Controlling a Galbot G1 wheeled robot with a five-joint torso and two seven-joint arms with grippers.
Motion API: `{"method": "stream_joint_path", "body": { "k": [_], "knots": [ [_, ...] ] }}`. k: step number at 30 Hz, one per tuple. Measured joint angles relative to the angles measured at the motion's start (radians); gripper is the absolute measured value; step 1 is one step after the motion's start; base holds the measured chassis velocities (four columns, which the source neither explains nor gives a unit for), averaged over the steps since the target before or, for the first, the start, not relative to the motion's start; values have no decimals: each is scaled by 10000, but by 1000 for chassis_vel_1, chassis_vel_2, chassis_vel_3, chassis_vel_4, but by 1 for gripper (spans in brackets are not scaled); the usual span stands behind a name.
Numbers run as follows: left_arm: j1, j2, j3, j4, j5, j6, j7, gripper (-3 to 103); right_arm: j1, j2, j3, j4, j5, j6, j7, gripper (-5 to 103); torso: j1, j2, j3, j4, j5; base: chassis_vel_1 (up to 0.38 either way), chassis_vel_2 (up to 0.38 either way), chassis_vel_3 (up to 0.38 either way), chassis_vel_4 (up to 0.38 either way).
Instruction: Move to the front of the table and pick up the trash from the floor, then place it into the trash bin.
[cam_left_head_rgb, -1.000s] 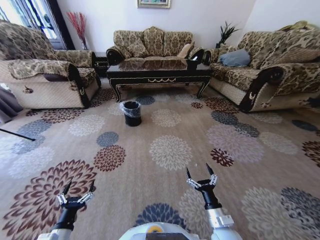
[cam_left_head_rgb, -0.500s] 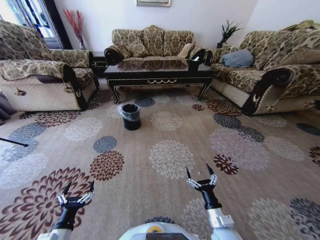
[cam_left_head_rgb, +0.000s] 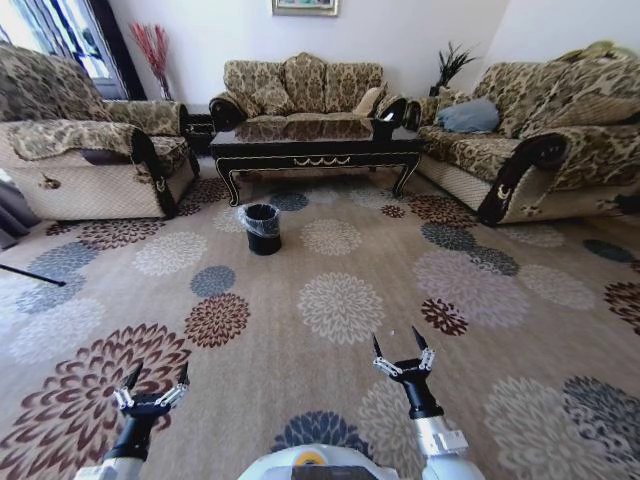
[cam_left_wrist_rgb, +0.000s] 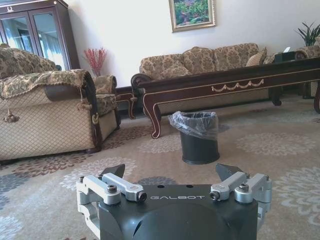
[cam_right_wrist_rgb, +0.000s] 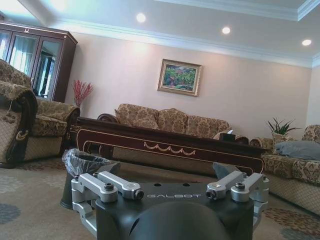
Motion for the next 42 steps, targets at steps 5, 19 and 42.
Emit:
{"method": "stream_joint_path", "body": {
  "k": [5, 19, 42],
  "knots": [
    [-1, 0, 0, 0, 0, 0, 0, 100, 3, 0, 0, 0, 0, 0, 0, 100, 2, 0, 3, -1, 0, 0, 0, 0, 0],
    [-1, 0, 0, 0, 0, 0, 0, 100, 3, 0, 0, 0, 0, 0, 0, 100, 16, 470, 451, -1, 0, 0, 0, 0, 0],
    [0, 0, -1, 0, 0, -1, 1, 100, -1, 1, 0, 0, 0, 0, 0, 100, 142, 1398, 1241, -2, -2, 60, -61, -58, 60]
  ]
}}
